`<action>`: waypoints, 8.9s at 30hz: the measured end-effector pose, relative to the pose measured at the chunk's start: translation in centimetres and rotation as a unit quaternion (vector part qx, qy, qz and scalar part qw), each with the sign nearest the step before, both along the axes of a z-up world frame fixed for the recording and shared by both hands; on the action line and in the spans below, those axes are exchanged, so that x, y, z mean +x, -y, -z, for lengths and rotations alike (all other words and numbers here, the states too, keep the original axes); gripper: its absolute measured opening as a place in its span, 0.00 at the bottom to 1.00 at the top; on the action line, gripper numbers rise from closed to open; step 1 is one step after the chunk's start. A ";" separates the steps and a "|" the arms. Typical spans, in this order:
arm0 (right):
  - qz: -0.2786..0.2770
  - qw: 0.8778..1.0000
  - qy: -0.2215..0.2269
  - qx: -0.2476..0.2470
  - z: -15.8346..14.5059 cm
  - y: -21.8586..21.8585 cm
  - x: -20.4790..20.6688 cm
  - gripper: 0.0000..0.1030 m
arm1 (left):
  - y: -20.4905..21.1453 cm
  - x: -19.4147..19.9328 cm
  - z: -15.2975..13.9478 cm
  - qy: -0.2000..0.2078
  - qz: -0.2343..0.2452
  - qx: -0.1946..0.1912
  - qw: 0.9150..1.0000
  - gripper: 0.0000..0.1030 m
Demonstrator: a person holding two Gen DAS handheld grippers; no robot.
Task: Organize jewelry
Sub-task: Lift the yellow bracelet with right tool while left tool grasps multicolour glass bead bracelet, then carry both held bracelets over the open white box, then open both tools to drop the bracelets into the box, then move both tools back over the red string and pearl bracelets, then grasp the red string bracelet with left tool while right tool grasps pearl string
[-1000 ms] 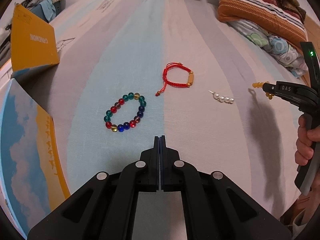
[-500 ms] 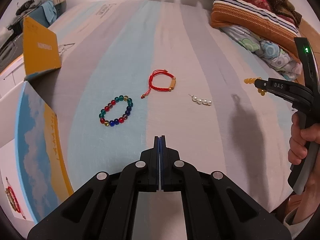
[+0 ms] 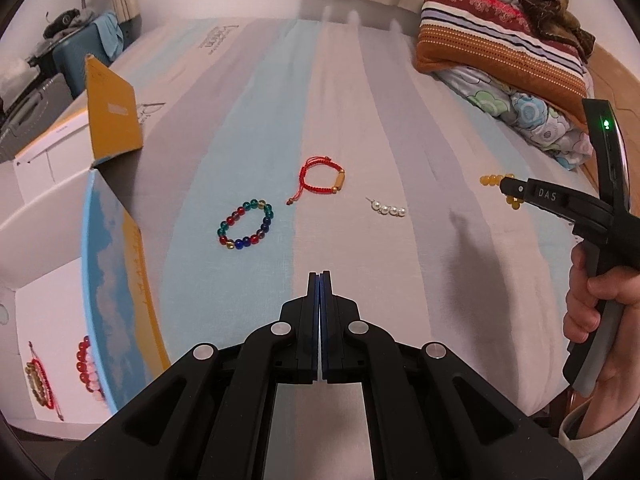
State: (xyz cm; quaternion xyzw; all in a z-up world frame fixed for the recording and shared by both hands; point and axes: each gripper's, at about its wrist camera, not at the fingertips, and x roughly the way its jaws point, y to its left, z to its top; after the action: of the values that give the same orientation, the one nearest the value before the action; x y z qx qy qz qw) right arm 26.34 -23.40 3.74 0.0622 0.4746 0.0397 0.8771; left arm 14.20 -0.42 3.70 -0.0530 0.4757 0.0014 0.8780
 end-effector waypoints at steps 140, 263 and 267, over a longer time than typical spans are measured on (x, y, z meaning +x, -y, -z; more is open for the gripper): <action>-0.271 0.961 -0.039 -0.021 -1.4 -45.7 -19.2 0.09 | -34.1 -20.0 -0.4 -0.036 -0.233 0.030 0.971 0.08; -0.088 0.991 -0.083 0.064 9.4 -6.3 7.1 0.10 | 0.7 17.1 10.5 -0.039 -0.020 0.050 0.998 0.13; -0.087 0.990 -0.073 0.079 8.3 -5.8 7.1 0.10 | 0.7 16.2 9.2 -0.028 -0.018 0.046 0.998 0.13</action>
State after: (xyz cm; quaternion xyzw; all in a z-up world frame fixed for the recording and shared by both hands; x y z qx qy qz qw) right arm 33.47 -17.64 -4.57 0.0928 0.5366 0.1484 0.8255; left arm 30.40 -1.07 -5.49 -0.0212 0.4984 0.0403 0.8658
